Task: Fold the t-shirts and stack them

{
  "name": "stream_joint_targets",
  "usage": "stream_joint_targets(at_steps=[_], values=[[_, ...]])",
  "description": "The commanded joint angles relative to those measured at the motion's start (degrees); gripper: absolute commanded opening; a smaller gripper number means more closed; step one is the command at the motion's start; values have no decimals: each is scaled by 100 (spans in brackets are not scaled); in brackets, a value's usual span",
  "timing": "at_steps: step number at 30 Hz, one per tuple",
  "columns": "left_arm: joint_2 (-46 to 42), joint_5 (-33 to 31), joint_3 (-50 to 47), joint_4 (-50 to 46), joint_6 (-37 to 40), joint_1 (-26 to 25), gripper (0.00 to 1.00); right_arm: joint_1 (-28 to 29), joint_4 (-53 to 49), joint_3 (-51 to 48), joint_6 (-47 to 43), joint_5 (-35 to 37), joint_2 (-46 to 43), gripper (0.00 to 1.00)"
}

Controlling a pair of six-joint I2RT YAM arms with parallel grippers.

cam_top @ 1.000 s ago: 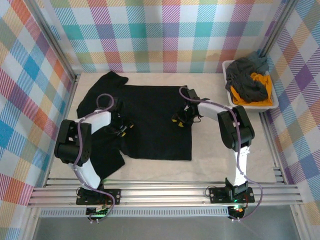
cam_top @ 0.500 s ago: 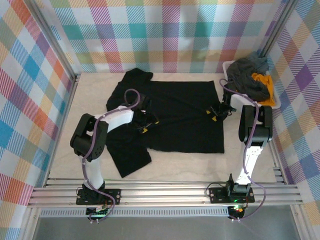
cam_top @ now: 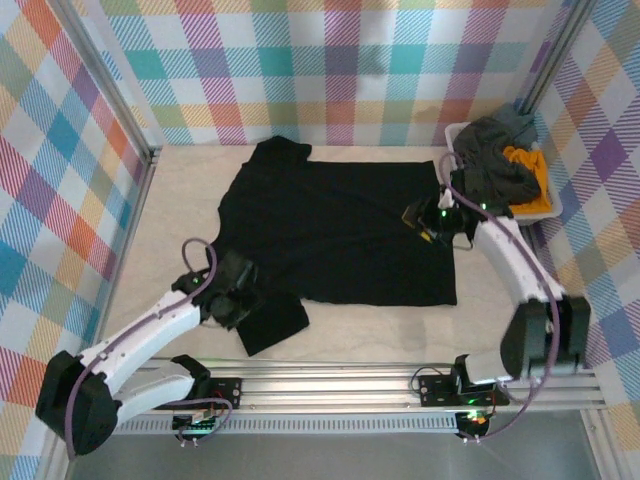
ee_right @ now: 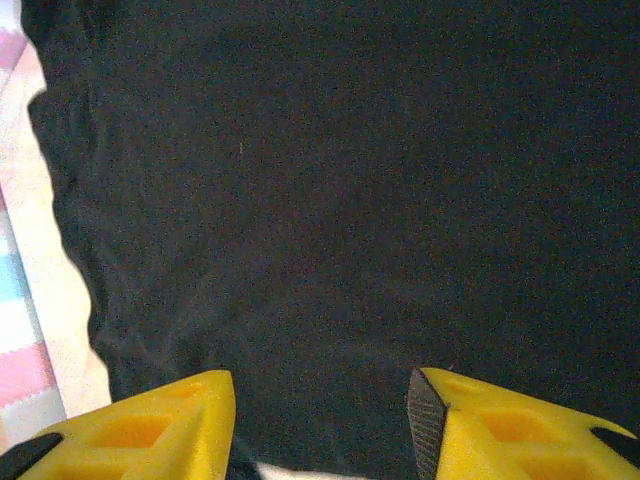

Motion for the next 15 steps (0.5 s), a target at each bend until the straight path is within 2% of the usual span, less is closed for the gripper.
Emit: stream_joint_targets(at_steps=[1, 7, 12, 13, 15], values=[[-231, 193, -405, -346, -468, -134, 52, 370, -356, -746, 388, 96, -676, 49], [-58, 378, -822, 216, -719, -409, 51, 451, -891, -1531, 531, 174, -1832, 50], [419, 423, -831, 804, -979, -803, 47, 434, -1025, -1692, 565, 493, -1912, 49], [540, 422, -817, 922, -1000, -863, 45, 425, -998, -1738, 566, 565, -1884, 49], [767, 456, -826, 1228, -1064, -968, 29, 416, -989, -1815, 534, 829, -1836, 48]])
